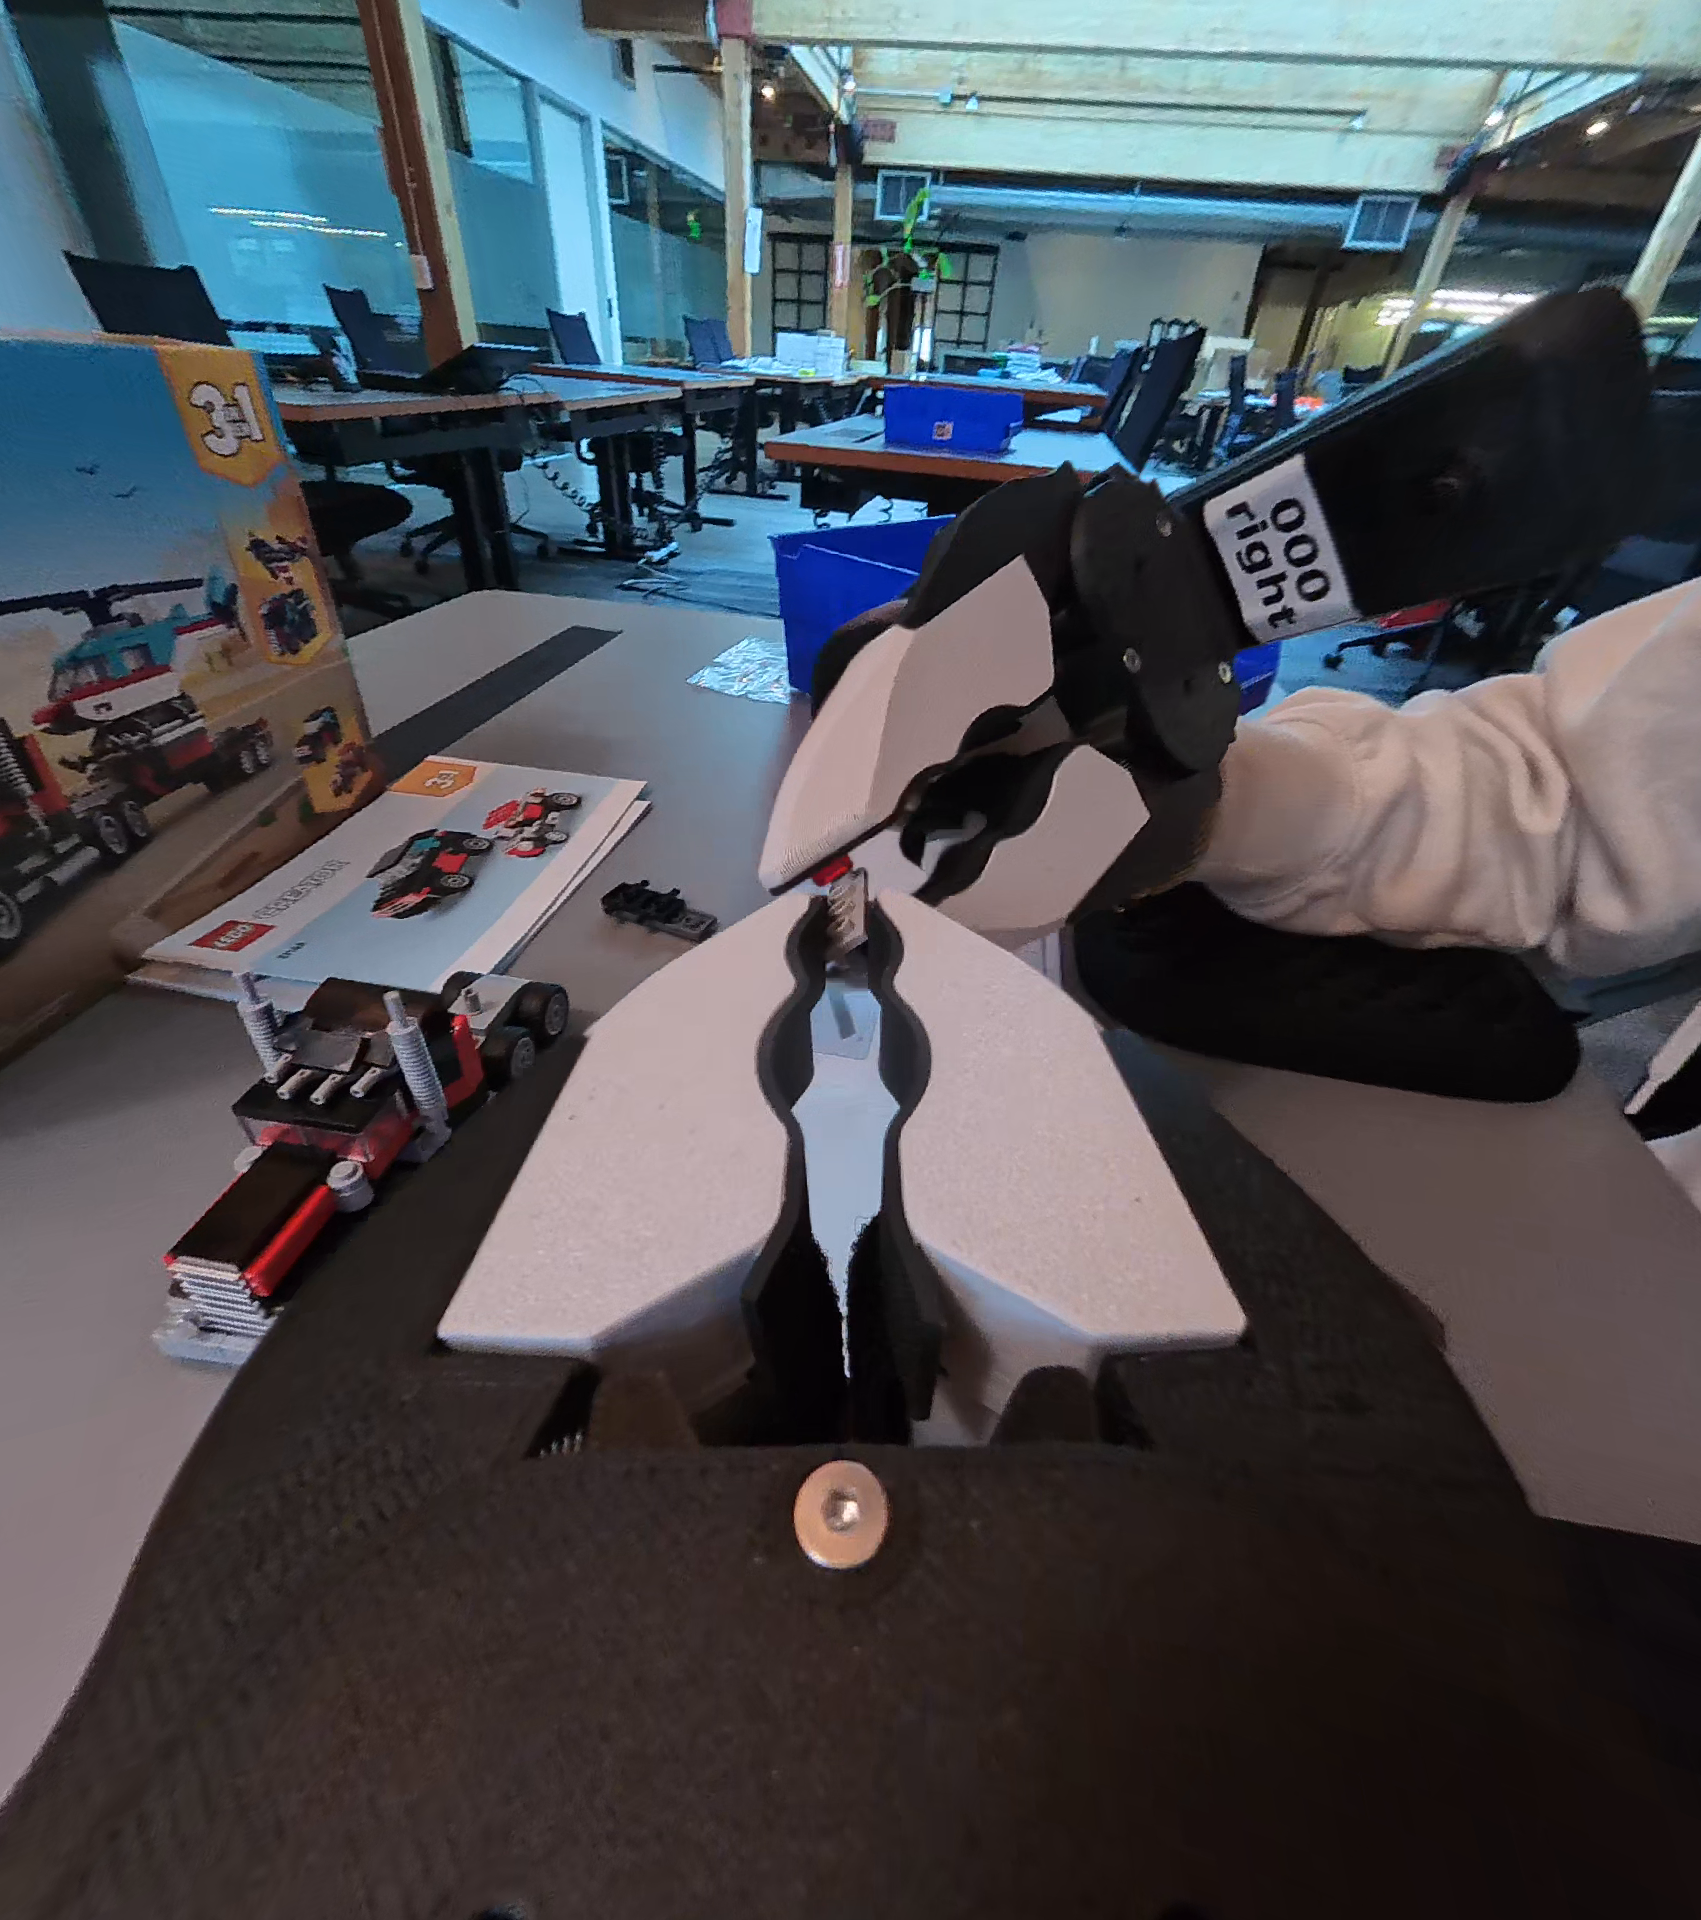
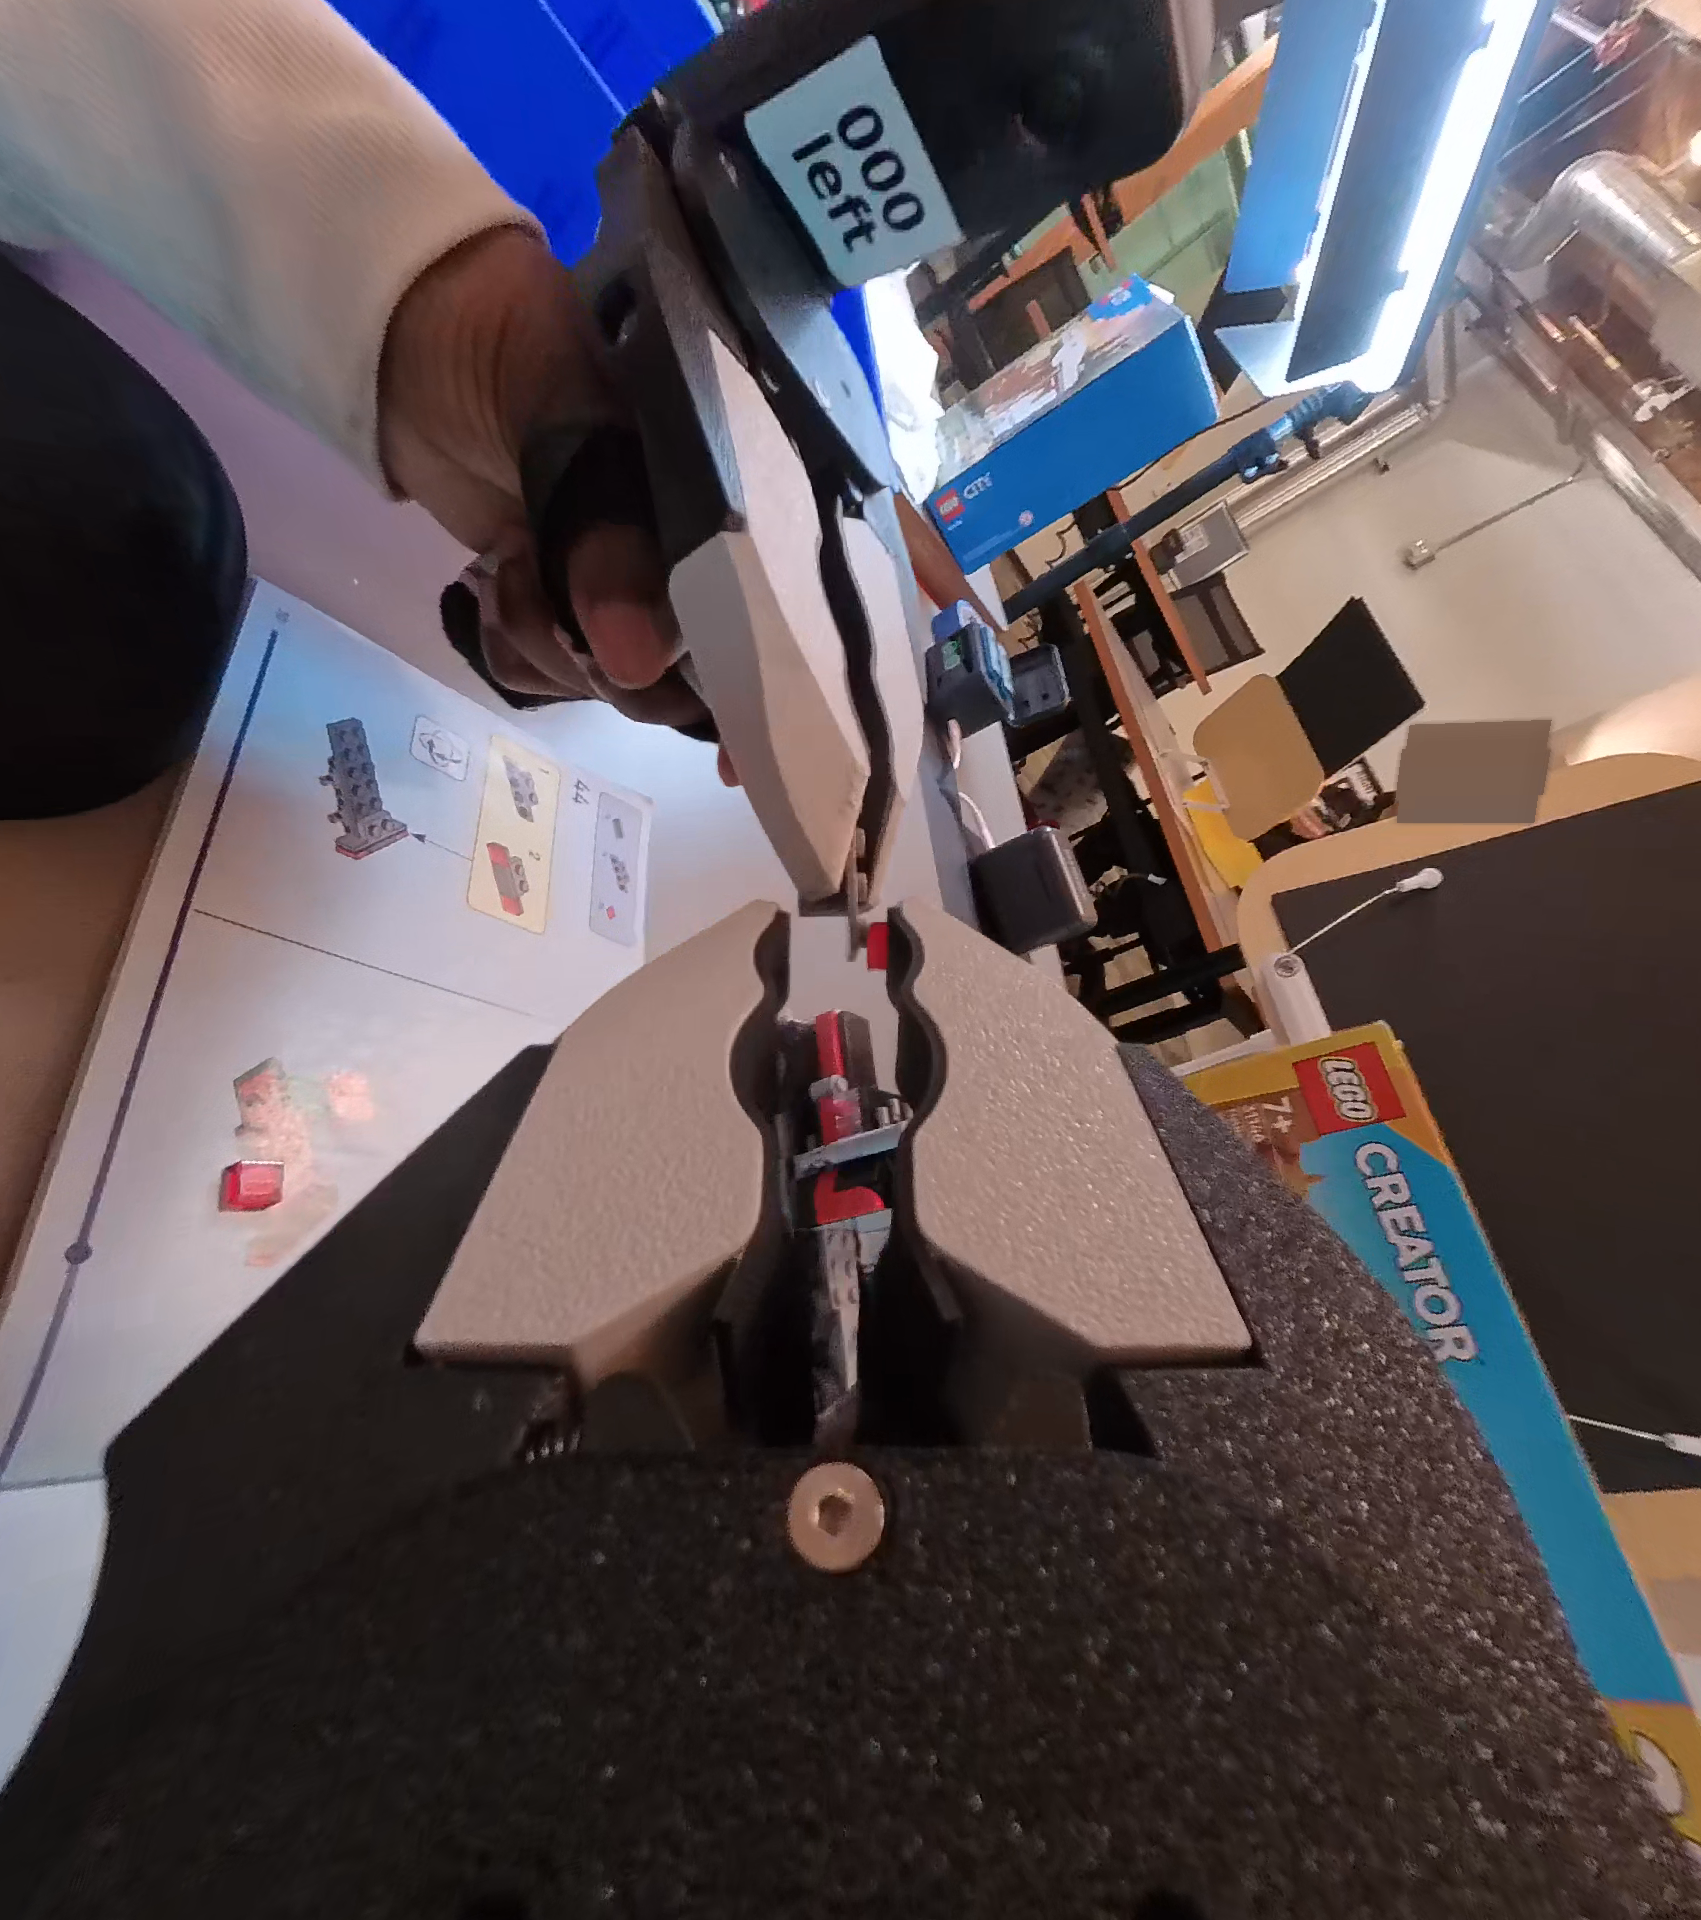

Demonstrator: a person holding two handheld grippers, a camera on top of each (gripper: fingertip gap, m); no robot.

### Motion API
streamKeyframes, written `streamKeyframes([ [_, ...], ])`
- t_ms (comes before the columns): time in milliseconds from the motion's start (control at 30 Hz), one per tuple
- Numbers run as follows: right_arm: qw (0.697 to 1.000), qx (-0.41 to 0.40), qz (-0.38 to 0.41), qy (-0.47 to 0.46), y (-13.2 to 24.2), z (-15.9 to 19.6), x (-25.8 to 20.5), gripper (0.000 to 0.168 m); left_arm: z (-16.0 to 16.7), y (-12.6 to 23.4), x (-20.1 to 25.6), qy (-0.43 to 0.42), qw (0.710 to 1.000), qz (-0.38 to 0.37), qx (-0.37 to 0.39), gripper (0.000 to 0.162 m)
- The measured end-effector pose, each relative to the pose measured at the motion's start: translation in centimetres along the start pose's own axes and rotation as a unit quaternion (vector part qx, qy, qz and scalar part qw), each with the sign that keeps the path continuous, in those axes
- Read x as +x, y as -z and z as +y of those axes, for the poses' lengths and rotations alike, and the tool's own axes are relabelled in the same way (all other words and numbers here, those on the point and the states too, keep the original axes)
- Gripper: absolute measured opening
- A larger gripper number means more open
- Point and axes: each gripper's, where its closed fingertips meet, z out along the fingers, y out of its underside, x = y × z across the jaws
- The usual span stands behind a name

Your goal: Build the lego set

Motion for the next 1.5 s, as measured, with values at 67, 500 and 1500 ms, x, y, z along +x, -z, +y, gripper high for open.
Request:
streamKeyframes([
  [67,1.0,-0.005,-0.011,-0.011,-0.1,0.1,-0.2,0.02,0.2,-0.1,-0.2,-0.008,1.0,-0.011,-0.007,0.007],
  [500,0.999,-0.048,0.011,-0.021,-0.4,0.9,0.4,0.016,0.0,-0.5,-1.0,-0.064,0.995,-0.076,-0.01,0.007],
  [1500,0.991,0.113,0.036,-0.068,1.7,-3.5,1.9,0.02,-3.2,2.4,1.2,0.024,0.978,0.09,0.185,0.007],
])
